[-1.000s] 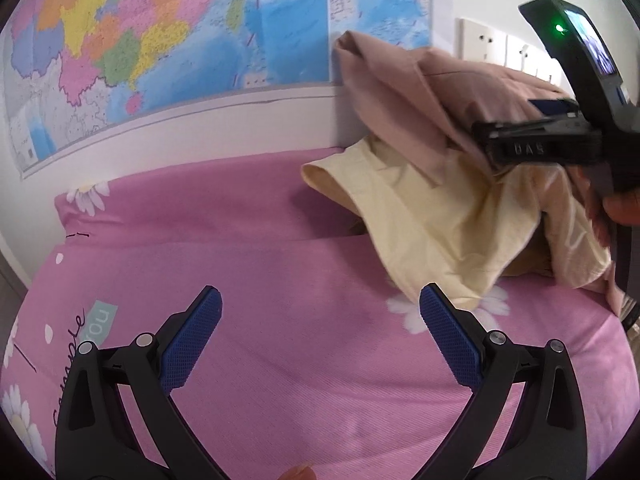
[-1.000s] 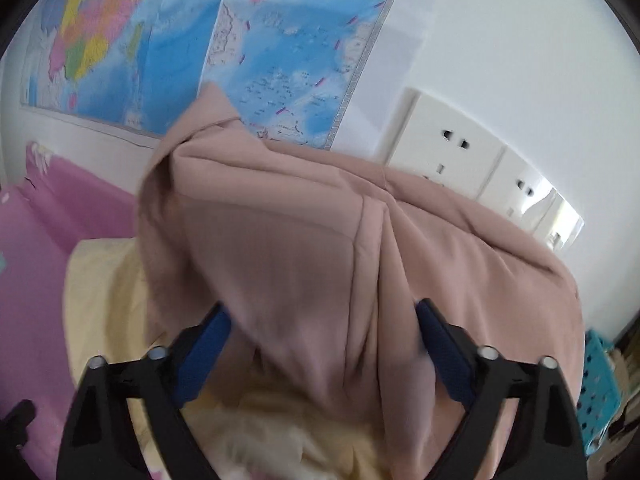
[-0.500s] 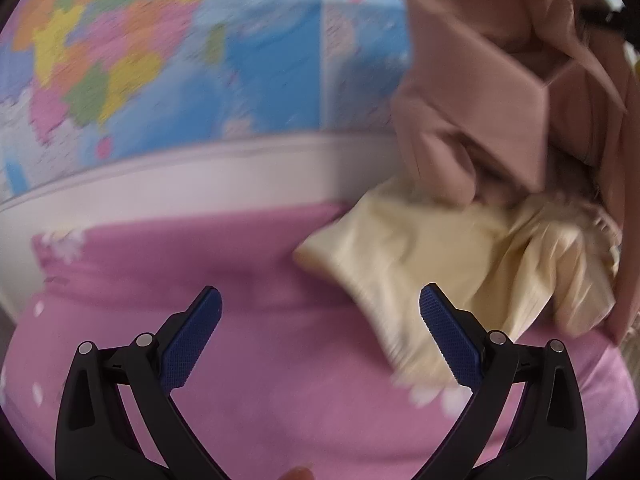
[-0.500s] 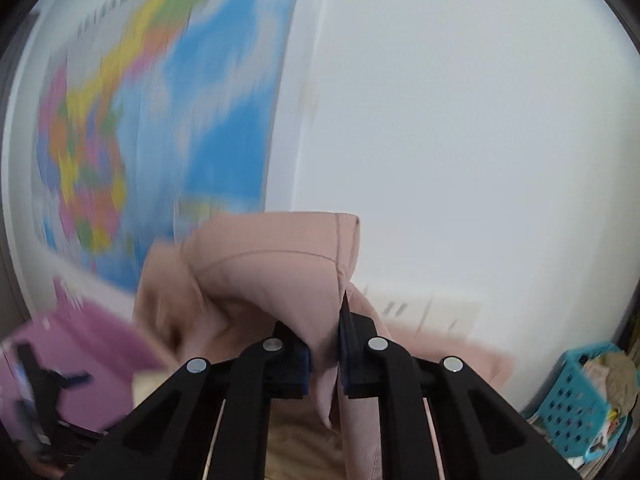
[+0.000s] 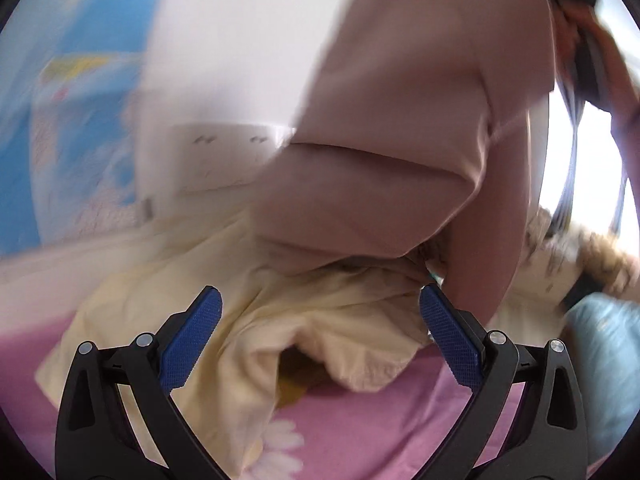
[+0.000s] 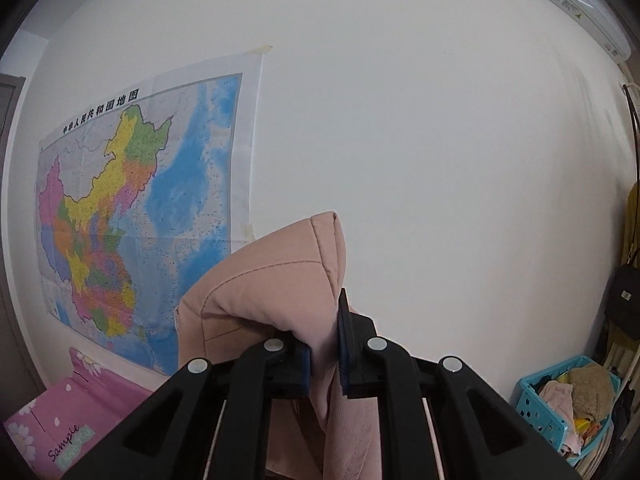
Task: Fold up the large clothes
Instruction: 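Lift the pink jacket with the right gripper while the left gripper grasps it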
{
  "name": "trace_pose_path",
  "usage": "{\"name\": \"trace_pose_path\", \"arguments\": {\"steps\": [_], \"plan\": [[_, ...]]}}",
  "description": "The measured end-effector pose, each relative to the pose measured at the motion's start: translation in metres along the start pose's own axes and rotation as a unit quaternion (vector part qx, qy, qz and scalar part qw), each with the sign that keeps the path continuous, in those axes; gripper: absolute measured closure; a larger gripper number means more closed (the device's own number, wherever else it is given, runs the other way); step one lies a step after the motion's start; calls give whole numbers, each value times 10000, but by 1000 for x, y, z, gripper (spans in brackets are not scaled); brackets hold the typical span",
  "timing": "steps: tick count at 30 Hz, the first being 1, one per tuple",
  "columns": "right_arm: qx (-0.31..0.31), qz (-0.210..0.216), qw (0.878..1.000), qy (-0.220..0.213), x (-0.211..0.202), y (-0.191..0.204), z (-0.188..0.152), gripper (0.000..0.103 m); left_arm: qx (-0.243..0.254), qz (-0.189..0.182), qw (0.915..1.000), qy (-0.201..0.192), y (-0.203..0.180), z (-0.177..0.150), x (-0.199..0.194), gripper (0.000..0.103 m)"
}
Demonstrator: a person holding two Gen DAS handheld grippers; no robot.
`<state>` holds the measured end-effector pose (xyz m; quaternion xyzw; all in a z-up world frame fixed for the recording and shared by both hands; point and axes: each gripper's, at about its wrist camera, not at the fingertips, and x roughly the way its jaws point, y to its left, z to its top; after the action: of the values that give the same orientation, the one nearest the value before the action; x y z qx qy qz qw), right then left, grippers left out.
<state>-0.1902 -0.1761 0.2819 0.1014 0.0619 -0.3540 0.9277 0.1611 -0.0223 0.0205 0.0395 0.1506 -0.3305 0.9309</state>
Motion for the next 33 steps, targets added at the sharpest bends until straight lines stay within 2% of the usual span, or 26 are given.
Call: {"name": "trace_pose_path", "arguments": {"steps": [2,4,6,7,8,9,10,11,16,21,23,28,31,33], "plan": [[13,-11,10000,-42,-7,-4,1,93,212,23,9998,-18,-12,8,16,4],[9,-7,10000,-89,-16,-10,1,93,420,315,9986,19,-23,20,37,5],[78,6,9999,-99,-23,-16,1,93,409,633,9971,96,-21,31,55,14],[102,-8,9999,-107,-27,-20,1,93,284,711,9970,133,-15,38,63,36],[135,-32,9998,-125,-34,-25,2,93,178,850,9961,181,-9,46,69,64],[145,-52,9998,-126,-40,-28,3,93,134,963,9951,196,-6,53,72,79],[167,-98,9997,-150,-47,-31,4,93,121,1057,9942,124,-2,64,70,87],[159,-135,9996,-190,-53,-33,6,93,115,1151,9933,6,0,73,66,89],[210,-199,9975,-646,-111,-43,28,93,-306,944,9923,-735,11,135,9,94],[63,-103,9933,-1148,-183,-34,55,93,-100,1133,9842,-1353,-2,179,-68,94],[-2,1,9917,-1288,-212,-26,62,93,-65,1246,9786,-1634,-9,191,-114,94],[36,592,9885,-1390,-267,-7,50,93,167,1731,9649,-1969,-37,185,-236,94],[80,1049,9871,-1208,-277,10,26,93,257,2078,9596,-1882,-50,165,-295,93],[206,1423,9846,-992,-279,21,7,93,256,2305,9582,-1678,-53,144,-327,93]]}}
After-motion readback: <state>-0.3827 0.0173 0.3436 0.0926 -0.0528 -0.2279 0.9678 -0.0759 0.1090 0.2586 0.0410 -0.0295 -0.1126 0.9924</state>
